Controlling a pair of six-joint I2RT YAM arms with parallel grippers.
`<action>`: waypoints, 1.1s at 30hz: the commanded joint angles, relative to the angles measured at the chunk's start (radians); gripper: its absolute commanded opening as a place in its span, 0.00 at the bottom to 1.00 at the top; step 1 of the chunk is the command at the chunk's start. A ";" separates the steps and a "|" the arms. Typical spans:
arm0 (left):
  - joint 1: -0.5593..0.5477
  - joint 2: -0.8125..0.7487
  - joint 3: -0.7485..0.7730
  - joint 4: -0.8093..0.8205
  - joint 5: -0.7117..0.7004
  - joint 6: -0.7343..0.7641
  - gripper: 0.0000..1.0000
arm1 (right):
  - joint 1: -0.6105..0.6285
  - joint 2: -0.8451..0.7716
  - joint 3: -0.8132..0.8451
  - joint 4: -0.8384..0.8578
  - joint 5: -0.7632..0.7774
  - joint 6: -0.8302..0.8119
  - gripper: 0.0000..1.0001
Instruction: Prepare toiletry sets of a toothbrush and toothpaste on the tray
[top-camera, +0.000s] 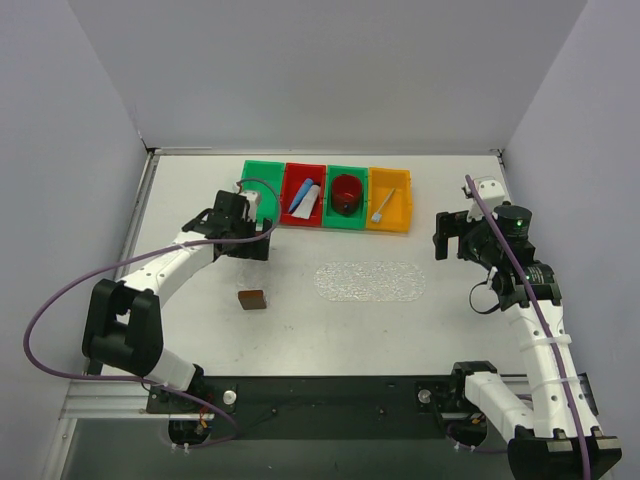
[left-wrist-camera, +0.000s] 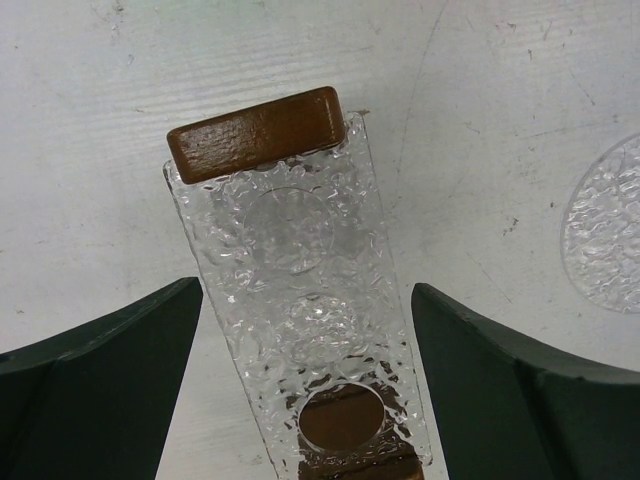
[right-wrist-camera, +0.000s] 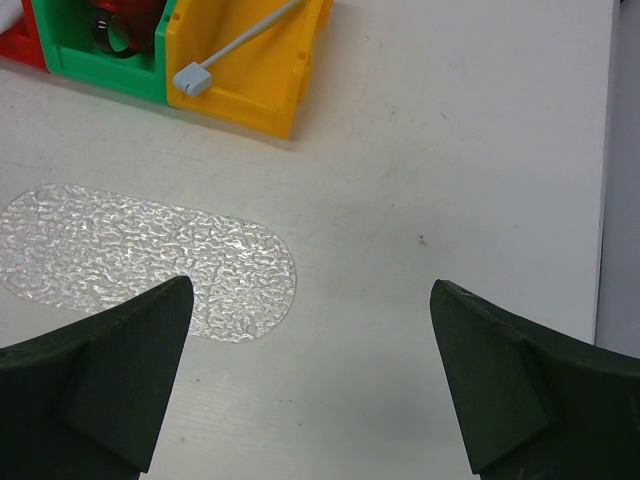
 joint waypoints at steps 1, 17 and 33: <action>-0.005 -0.037 0.004 0.041 0.010 -0.026 0.97 | -0.008 0.011 -0.009 0.017 0.016 -0.012 1.00; -0.022 -0.006 -0.019 0.061 -0.050 -0.031 0.98 | -0.009 0.015 -0.009 0.015 0.013 -0.013 1.00; -0.036 0.064 -0.016 0.061 -0.079 -0.011 0.97 | -0.009 0.015 -0.009 0.017 0.009 -0.012 1.00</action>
